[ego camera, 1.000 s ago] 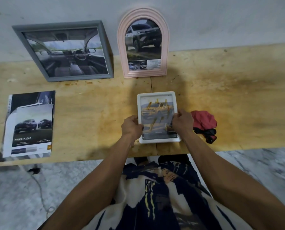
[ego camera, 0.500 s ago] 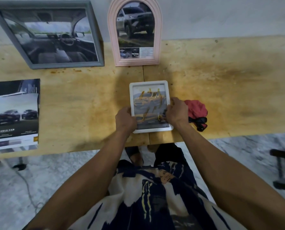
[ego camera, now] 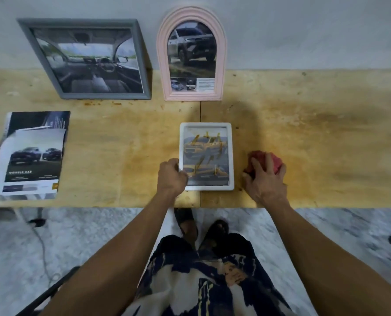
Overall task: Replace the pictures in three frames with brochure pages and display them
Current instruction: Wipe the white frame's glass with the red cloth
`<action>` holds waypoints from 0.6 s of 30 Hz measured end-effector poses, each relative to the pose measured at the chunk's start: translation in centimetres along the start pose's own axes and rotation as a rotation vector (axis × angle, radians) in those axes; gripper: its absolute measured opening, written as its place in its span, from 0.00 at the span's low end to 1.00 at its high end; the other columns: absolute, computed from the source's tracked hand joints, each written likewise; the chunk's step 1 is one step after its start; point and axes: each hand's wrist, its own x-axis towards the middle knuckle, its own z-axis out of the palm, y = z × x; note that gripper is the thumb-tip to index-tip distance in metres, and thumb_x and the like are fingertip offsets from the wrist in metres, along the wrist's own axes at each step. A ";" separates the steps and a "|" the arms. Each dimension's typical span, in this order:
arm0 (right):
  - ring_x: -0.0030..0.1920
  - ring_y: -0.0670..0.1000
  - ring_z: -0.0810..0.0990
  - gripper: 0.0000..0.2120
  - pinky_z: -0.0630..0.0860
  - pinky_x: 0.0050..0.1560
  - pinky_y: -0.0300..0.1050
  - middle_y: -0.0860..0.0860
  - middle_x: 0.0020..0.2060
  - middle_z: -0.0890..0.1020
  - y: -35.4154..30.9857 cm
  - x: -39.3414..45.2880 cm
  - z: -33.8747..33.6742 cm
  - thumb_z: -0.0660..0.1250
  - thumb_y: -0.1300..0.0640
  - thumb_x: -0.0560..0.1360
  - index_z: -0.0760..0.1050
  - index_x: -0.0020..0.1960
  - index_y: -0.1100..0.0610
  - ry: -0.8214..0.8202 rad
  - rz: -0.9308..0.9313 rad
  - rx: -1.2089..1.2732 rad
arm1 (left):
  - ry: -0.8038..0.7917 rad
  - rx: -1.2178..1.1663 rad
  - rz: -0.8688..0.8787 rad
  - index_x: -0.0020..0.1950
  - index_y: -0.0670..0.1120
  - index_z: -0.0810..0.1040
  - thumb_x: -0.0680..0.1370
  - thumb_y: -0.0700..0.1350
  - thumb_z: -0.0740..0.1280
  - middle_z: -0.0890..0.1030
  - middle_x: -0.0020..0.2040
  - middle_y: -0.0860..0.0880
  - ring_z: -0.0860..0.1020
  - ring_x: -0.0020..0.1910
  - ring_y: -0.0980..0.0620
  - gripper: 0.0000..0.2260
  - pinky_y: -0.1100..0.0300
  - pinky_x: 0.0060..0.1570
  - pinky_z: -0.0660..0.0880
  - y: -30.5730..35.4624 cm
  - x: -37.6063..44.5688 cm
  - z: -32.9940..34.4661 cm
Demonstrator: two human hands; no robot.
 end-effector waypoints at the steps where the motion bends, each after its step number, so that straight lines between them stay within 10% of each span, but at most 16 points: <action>1: 0.74 0.67 0.47 0.25 0.67 0.62 0.70 0.45 0.78 0.46 0.5 0.1 0.4 0.56 0.39 0.80 0.57 0.75 0.40 0.012 -0.008 -0.013 | 0.012 0.034 0.011 0.55 0.40 0.81 0.77 0.36 0.67 0.84 0.45 0.42 0.81 0.40 0.43 0.08 0.49 0.40 0.81 -0.2 0.1 0.1; 10: 0.59 0.65 0.69 0.17 0.67 0.59 0.52 0.56 0.69 0.68 0.7 2.4 0.9 0.59 0.52 0.82 0.72 0.70 0.52 0.241 -0.124 0.256 | 0.058 0.102 0.077 0.56 0.40 0.82 0.80 0.43 0.67 0.84 0.47 0.43 0.82 0.44 0.43 0.09 0.55 0.41 0.77 -1.1 0.5 0.9; 18: 0.46 0.47 0.75 0.15 0.63 0.40 0.32 0.45 0.47 0.76 -6.1 2.7 -2.9 0.57 0.52 0.84 0.75 0.65 0.57 0.399 -0.247 0.713 | 0.270 0.330 0.192 0.68 0.47 0.73 0.83 0.51 0.59 0.72 0.66 0.42 0.69 0.64 0.38 0.16 0.42 0.58 0.70 -1.3 2.5 0.4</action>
